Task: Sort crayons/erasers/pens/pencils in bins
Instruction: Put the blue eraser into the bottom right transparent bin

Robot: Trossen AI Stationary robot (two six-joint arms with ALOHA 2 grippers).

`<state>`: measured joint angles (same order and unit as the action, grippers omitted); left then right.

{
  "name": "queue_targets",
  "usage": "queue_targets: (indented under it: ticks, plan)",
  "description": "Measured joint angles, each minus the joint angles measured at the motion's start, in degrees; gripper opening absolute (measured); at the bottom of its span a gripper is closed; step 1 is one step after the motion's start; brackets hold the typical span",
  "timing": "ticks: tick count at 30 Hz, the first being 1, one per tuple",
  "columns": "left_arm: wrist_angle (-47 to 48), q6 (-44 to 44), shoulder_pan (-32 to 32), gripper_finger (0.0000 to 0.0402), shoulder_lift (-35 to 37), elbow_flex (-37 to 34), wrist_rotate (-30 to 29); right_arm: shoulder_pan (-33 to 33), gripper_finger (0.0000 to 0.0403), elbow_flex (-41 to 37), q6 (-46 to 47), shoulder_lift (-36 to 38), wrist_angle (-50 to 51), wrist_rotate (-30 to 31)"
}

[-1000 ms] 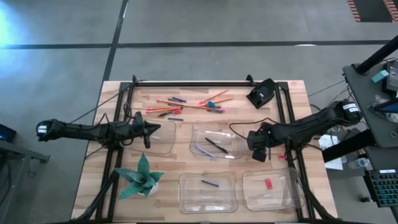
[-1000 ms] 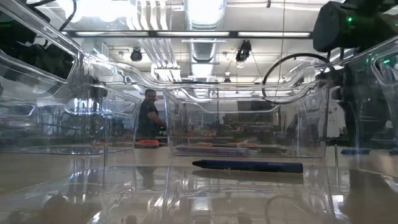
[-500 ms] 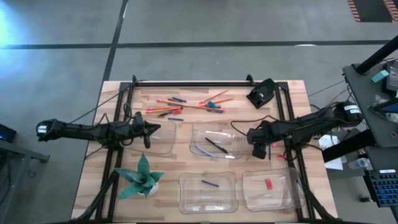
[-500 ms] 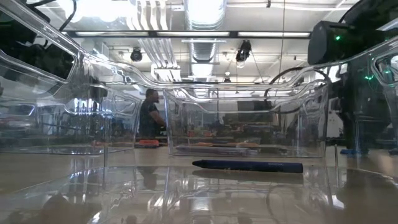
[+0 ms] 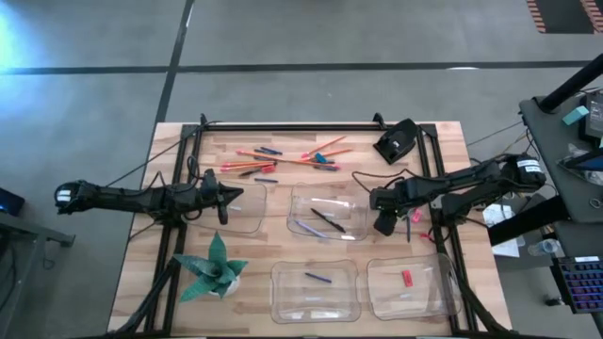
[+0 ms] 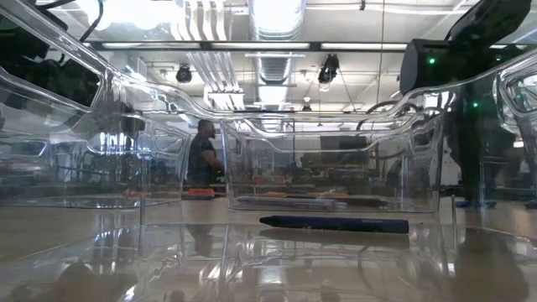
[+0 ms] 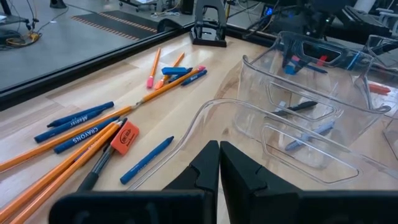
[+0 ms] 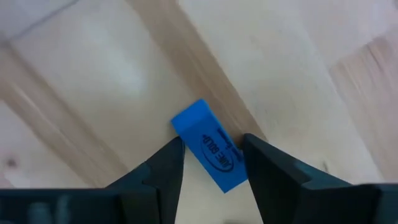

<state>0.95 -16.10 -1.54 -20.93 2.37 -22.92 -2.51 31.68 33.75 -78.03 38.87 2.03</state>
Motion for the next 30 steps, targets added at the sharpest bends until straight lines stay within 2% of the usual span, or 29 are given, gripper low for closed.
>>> queue_targets:
  ticks: [8, 10, 23, 30]
  plan:
    - [0.00, -0.01, -0.02, 0.0000, -0.01, 0.00, -0.01, 0.05, 0.0122, 0.09, 21.10, -1.64, -0.11, 0.62]
    - [-0.02, -0.02, 0.00, 0.0000, 0.00, 0.00, 0.00, 0.03, 0.0118, 0.05, 23.91, -1.08, -0.26, 0.67]
    - [-0.02, -0.01, 0.00, 0.0000, -0.01, 0.00, -0.01, 0.05, 0.0068, -0.05, 24.91, -0.38, -0.29, 1.42]
    - [-0.02, -0.02, 0.00, 0.0000, -0.02, 0.00, -0.02, 0.09, 0.0063, 0.67, 24.78, -0.30, 0.68, 1.61]
